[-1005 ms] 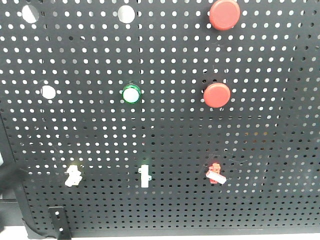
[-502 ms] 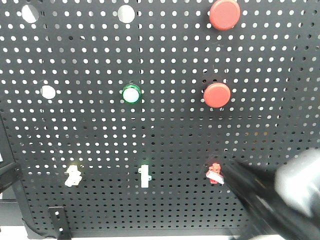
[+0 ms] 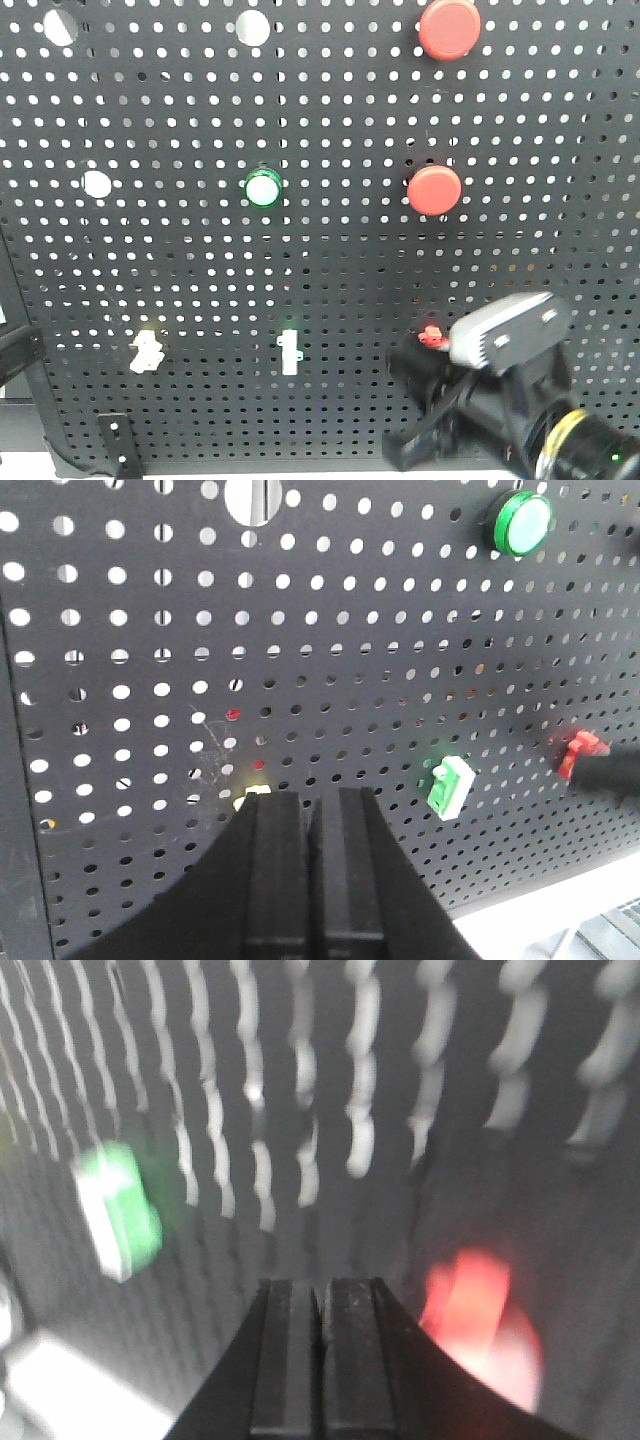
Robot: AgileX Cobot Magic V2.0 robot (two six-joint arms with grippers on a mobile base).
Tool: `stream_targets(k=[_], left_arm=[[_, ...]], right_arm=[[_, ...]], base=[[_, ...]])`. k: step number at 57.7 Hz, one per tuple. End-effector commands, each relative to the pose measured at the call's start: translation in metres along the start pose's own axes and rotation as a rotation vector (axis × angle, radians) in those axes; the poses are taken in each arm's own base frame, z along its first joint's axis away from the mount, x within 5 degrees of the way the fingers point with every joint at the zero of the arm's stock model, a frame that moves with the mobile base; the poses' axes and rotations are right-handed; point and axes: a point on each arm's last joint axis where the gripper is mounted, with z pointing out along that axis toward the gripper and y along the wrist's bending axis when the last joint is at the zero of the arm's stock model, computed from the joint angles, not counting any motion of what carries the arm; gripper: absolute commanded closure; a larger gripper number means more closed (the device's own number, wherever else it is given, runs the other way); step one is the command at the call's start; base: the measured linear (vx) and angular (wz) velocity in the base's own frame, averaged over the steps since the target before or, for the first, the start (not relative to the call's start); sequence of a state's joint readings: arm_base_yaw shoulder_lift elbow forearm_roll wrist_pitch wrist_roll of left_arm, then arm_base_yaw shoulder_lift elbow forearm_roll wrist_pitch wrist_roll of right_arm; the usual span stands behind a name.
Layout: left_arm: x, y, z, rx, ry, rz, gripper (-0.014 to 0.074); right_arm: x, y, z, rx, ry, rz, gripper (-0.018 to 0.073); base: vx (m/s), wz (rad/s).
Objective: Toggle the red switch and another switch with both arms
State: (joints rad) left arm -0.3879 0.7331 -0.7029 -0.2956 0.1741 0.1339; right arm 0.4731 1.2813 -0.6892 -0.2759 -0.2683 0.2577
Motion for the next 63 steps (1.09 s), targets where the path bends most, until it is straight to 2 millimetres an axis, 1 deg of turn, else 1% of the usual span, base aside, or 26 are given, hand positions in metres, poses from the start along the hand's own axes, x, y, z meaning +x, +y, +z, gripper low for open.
stream_targets(k=[1, 7, 10, 15, 24, 31, 36, 63], left_arm=[[-0.017, -0.002, -0.004, 0.002, -0.106, -0.005, 0.0594], [-0.017, -0.002, -0.004, 0.002, -0.106, -0.005, 0.0594], [-0.017, -0.002, -0.004, 0.001, -0.106, -0.003, 0.0594], [-0.017, -0.002, -0.004, 0.001, -0.106, -0.003, 0.0594], [-0.017, -0.002, -0.004, 0.002, -0.103, -0.003, 0.0594], [-0.017, -0.002, -0.004, 0.002, -0.103, -0.007, 0.0594], [-0.017, -0.002, -0.004, 0.002, -0.103, -0.007, 0.0594], [-0.017, -0.002, -0.004, 0.002, -0.104, -0.007, 0.0594]], right_arm=[[-0.014, -0.003, -0.005, 0.021, -0.02, 0.029, 0.0566], [-0.012, -0.004, -0.011, 0.039, 0.025, 0.028, 0.0566], [-0.015, -0.004, -0.017, 0.046, 0.027, 0.027, 0.0566], [-0.026, -0.003, -0.03, 0.046, -0.024, 0.023, 0.0566], [-0.05, -0.001, -0.058, 0.036, -0.173, 0.015, 0.0566], [-0.058, 0.001, -0.07, 0.033, -0.227, 0.012, 0.0566], [-0.06, 0.001, -0.074, 0.033, -0.238, 0.011, 0.0566], [-0.059, 0.001, -0.074, 0.035, -0.231, 0.011, 0.0566]], base=[[0.0, 0.0], [0.0, 0.0], [0.0, 0.0], [0.0, 0.0], [0.0, 0.0], [0.0, 0.0], [0.0, 0.0], [0.0, 0.0]])
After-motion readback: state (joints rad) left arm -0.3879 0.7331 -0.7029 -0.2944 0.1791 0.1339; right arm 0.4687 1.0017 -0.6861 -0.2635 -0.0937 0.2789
